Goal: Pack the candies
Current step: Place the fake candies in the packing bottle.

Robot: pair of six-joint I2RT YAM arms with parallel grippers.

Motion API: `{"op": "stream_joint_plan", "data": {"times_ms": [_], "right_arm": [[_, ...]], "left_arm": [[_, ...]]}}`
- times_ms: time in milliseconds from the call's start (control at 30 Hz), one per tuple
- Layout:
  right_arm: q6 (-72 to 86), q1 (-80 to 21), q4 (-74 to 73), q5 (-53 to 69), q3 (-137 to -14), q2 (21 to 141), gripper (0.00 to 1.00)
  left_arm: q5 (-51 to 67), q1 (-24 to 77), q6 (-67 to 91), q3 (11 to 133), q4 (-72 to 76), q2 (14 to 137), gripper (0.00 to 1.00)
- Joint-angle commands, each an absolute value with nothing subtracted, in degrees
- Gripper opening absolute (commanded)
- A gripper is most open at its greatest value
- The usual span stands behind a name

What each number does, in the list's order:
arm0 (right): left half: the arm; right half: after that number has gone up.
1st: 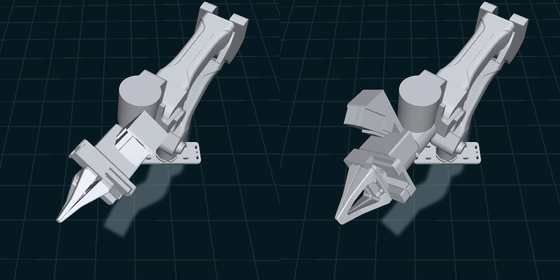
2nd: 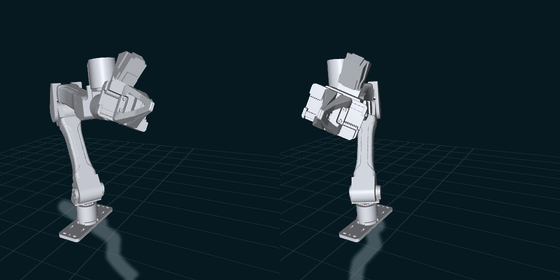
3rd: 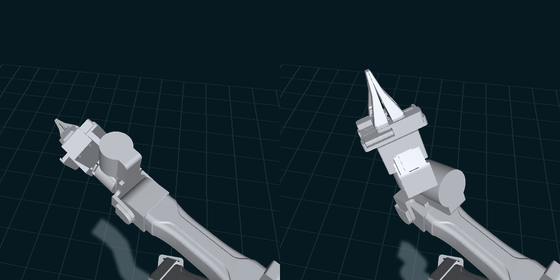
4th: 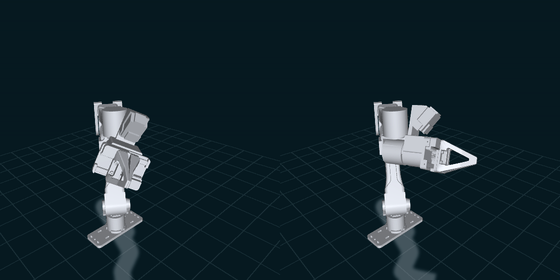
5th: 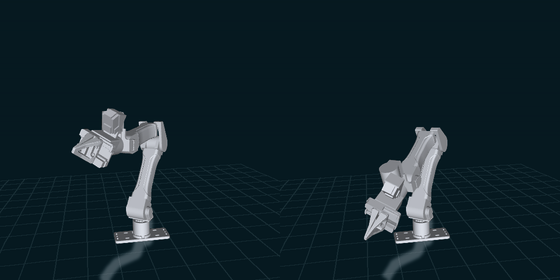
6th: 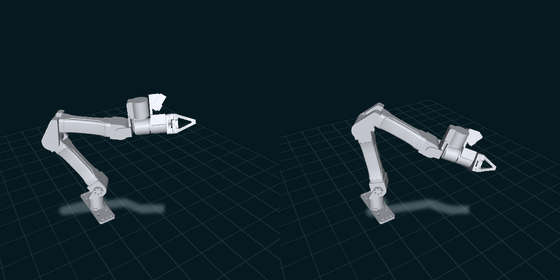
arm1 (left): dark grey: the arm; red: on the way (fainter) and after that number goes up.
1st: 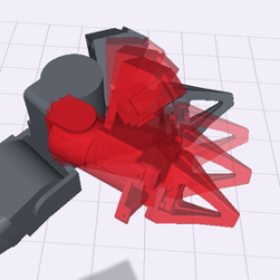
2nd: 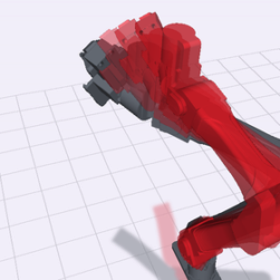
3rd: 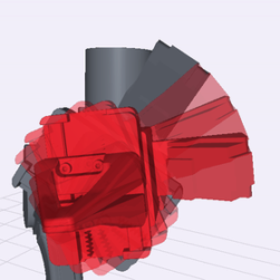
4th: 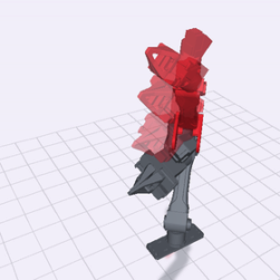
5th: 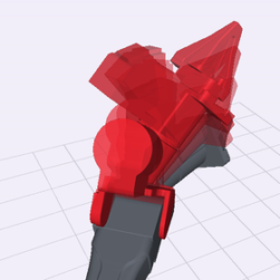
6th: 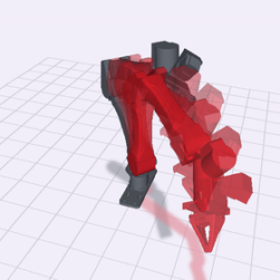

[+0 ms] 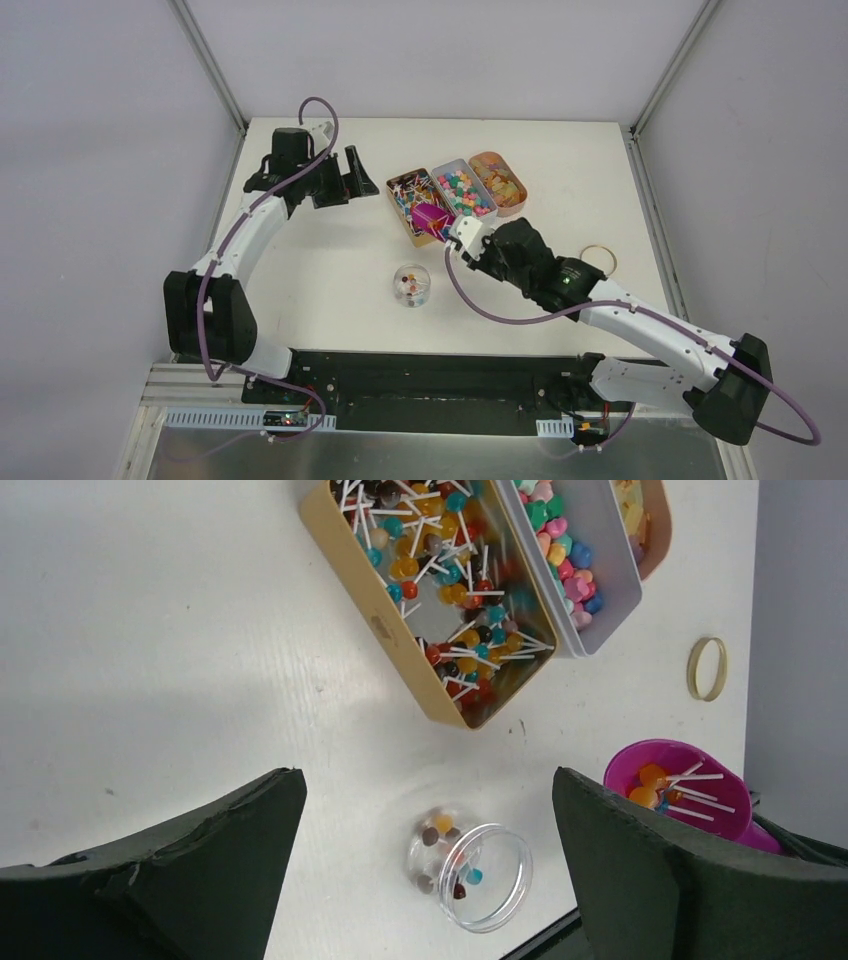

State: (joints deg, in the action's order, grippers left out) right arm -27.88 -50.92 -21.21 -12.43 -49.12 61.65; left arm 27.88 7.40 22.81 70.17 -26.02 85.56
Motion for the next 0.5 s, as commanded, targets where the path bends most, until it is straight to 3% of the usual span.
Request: {"op": "stream_joint_plan", "data": {"times_ms": [0, 467], "right_arm": [[-31.5, -53.9, -28.6, -16.2, -50.8, 59.0, 0.00], [-33.4, -63.7, -42.0, -18.4, -55.9, 63.3, 0.00]], "left_arm": [[23.7, 6.9, 19.1, 66.8, -26.2, 79.6, 0.99], [22.6, 6.9, 17.4, 62.2, -26.2, 78.3, 0.99]]}}
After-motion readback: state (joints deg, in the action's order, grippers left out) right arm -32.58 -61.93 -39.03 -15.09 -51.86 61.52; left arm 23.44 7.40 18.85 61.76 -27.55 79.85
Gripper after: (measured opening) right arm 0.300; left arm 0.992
